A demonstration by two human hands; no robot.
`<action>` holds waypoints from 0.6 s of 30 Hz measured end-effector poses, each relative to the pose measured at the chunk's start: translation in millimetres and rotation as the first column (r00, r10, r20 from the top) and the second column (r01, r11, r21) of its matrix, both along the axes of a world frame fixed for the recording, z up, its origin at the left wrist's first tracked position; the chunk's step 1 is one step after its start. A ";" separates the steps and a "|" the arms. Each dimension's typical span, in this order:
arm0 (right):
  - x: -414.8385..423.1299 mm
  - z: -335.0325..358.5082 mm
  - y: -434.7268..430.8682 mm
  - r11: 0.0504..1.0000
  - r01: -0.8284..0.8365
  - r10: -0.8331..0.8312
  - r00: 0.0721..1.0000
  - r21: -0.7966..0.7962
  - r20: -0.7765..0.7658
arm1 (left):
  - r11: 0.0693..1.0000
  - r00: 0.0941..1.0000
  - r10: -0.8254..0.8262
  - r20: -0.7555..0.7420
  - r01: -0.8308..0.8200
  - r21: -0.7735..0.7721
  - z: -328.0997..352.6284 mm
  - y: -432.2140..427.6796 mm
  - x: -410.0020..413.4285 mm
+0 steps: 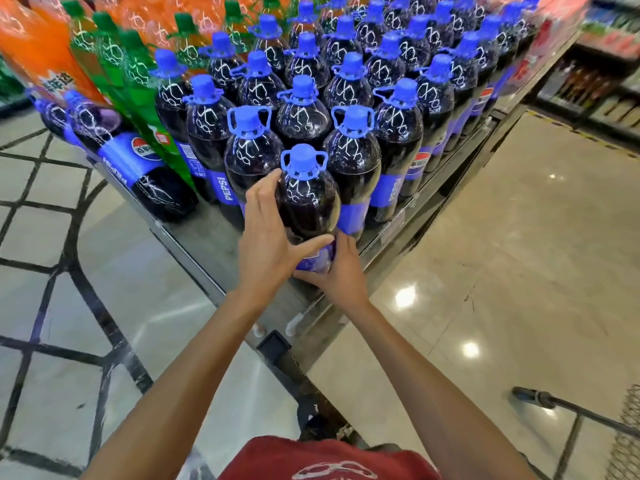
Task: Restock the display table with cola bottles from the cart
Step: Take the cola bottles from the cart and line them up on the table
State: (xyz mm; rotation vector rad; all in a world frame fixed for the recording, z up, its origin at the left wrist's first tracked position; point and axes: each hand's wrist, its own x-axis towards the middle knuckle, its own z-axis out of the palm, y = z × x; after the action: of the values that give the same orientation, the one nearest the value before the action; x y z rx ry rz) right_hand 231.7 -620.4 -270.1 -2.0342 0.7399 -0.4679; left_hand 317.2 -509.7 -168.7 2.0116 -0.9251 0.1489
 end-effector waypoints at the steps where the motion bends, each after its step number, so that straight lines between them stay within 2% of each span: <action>1: -3.4 2.8 -3.7 1.000 -0.024 0.024 1.000 -0.016 -0.012 | 1.000 1.000 -0.014 0.009 0.014 0.013 0.3 2.6 0.2; 6: -24.7 14.8 -14.5 0.992 -0.110 0.102 0.988 -0.068 -0.114 | 0.997 0.998 -0.018 0.067 0.013 0.074 7.3 18.3 -5.5; 10: -53.7 25.5 -22.5 0.984 -0.161 0.139 0.962 -0.080 -0.234 | 0.995 0.975 -0.002 0.222 -0.020 0.094 12.6 32.5 -30.3; 14: -101.8 40.6 -30.1 0.969 -0.201 0.135 0.917 -0.143 -0.375 | 0.946 0.944 -0.108 0.313 0.001 0.323 20.1 32.8 -65.9; 18: -165.5 59.8 -37.3 0.947 -0.267 0.114 0.800 -0.180 -0.589 | 0.815 0.887 -0.345 0.308 0.120 0.566 24.5 9.1 -100.0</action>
State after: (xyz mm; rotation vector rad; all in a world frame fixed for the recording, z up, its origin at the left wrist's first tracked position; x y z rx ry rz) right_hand 66.2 -657.7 -210.3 -2.5018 0.8392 0.2062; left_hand 217.2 -500.7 -144.2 2.3950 -1.6226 0.1796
